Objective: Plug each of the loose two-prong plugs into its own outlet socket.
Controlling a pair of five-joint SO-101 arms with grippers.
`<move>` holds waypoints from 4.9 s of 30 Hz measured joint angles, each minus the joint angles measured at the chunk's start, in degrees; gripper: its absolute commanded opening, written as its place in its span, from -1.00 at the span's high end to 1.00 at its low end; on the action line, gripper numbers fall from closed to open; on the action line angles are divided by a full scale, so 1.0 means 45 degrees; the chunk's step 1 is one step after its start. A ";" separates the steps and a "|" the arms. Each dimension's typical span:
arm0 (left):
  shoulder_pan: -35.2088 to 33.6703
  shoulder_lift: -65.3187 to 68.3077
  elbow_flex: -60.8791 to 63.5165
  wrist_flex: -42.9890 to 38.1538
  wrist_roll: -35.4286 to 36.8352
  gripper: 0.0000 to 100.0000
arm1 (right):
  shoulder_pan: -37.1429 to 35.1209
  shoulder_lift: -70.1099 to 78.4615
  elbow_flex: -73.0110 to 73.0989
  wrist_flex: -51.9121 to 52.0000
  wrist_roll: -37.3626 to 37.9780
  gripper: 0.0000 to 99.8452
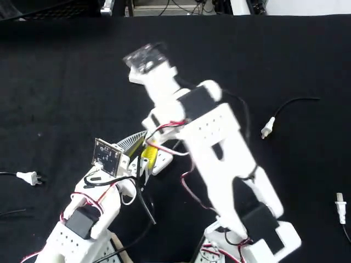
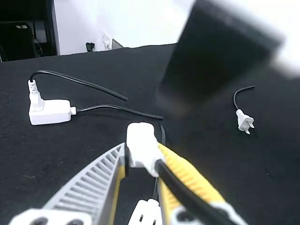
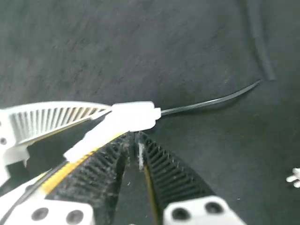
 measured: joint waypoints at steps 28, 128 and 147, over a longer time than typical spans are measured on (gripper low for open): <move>-0.0996 0.0000 -0.2286 0.5646 -0.1426 0.94 | 0.9221 0.0840 0.9182 -0.7209 -0.0254 0.98; -0.3087 2.1607 -1.5551 0.9319 -1.1468 0.94 | 0.9084 0.2051 1.1253 -1.1468 -0.0801 0.98; -0.4278 2.1763 -1.5863 0.8713 -1.1878 0.93 | 0.9084 0.2051 1.1253 -1.1468 -0.0801 0.98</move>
